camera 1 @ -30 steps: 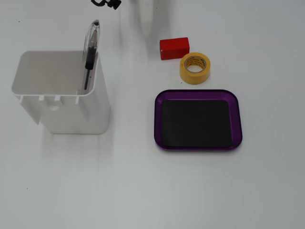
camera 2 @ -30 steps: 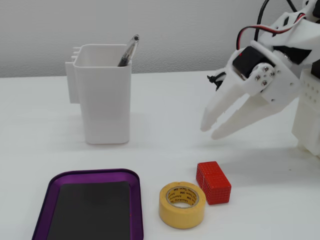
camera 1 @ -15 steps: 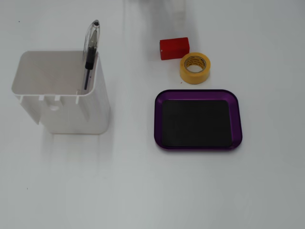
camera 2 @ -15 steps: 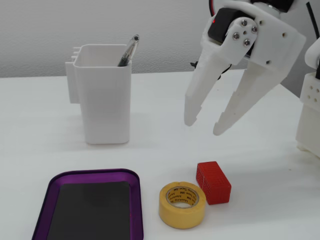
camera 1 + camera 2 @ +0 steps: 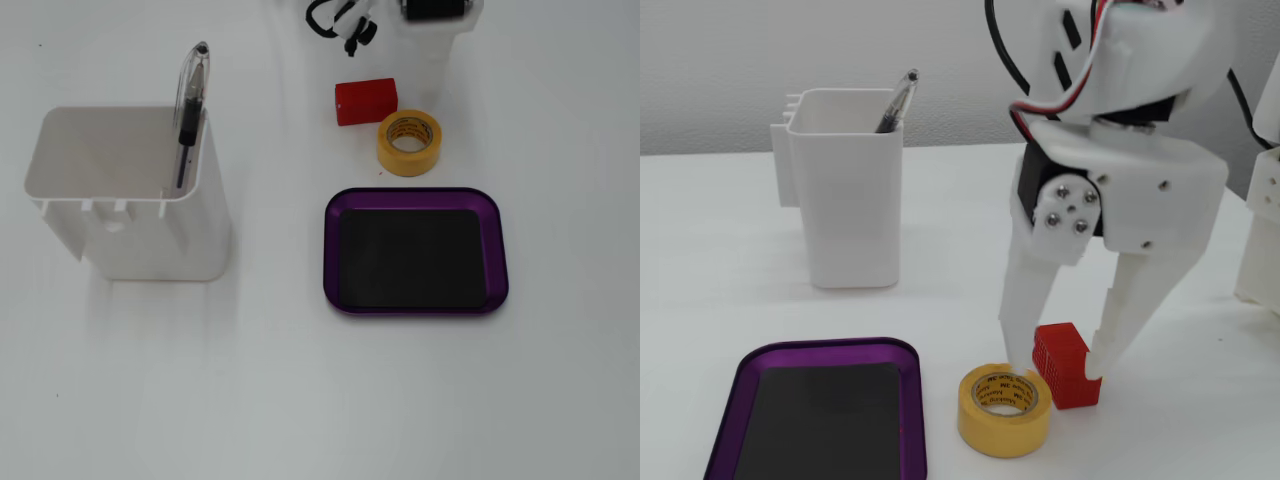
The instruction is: Pick up the yellow tape and place it in the box.
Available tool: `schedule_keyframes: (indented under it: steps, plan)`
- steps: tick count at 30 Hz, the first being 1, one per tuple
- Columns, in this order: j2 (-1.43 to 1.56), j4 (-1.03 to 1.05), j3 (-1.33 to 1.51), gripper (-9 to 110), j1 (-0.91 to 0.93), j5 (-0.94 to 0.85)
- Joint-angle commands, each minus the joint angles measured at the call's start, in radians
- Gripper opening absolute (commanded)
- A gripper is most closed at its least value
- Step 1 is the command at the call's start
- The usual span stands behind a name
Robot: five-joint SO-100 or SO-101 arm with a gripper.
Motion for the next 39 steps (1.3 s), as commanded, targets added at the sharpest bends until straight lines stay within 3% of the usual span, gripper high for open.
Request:
schedule_keyframes:
  steps: [1,19,23,26,39]
  plan:
    - [-0.014,-0.029,0.02,12,0.002,0.008]
    - [-0.025,-0.273,0.186,12,0.009,-0.005]
    - [-0.025,-0.302,0.213,6,0.009,-0.006]
    - [-0.025,-0.319,0.222,1,0.009,-0.029]
    - [0.04,-0.244,0.055,-1,0.008,-0.063]
